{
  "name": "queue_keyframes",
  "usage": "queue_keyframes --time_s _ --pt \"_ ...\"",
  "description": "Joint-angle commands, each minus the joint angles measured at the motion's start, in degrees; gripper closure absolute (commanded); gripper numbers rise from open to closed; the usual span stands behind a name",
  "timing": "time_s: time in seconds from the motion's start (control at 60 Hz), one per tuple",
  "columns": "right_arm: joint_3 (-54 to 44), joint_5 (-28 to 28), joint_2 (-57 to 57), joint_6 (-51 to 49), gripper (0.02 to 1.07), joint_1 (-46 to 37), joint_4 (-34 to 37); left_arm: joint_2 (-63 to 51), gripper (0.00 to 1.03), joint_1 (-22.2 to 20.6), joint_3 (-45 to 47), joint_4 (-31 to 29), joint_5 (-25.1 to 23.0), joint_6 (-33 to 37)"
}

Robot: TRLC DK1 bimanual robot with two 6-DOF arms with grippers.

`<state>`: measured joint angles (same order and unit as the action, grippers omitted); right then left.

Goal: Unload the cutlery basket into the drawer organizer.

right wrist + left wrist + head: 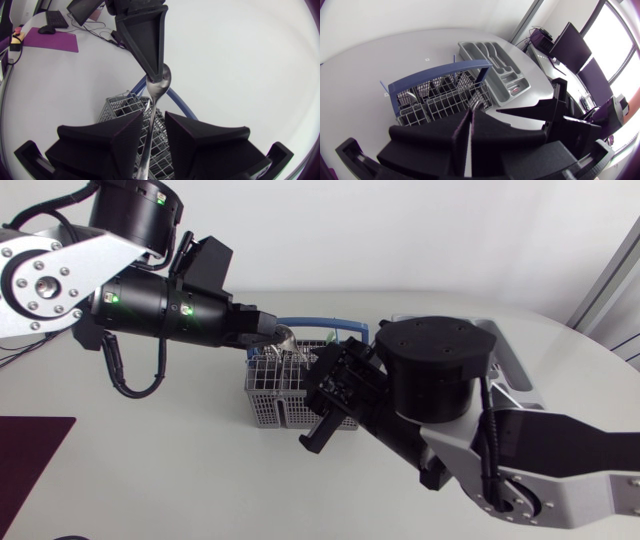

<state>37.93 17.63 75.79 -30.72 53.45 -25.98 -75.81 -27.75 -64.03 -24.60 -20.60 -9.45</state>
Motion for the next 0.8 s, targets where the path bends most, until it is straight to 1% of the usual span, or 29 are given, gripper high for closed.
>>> queue_keyframes --time_s 0.0,0.133,0.267,0.533,0.583,0.783 --pt "1.5 -0.2 0.9 -0.7 0.75 -0.4 -1.0 -0.7 0.91 0.0 -0.1 0.1 -0.6 -1.4" --pt "1.5 -0.2 1.0 -0.7 0.77 -0.4 -1.0 -0.7 0.91 -0.4 0.0 0.1 -0.6 -1.4" --pt "1.8 -0.5 1.1 -0.6 0.82 -0.5 -1.0 -0.8 0.91 -0.6 0.0 0.1 -0.6 -1.4" --pt "2.5 -0.8 2.5 -0.7 0.84 -0.5 -1.0 -1.4 0.91 -1.0 -0.1 0.1 -0.6 -1.4" --pt "2.5 -0.8 2.6 -0.7 0.86 -0.5 -1.0 -1.4 0.91 -1.0 -0.1 0.1 -0.6 -1.4" --pt "2.9 -0.8 2.9 -0.7 0.90 -0.5 -1.0 -1.5 0.91 -1.3 0.0 0.2 -0.6 -1.4"
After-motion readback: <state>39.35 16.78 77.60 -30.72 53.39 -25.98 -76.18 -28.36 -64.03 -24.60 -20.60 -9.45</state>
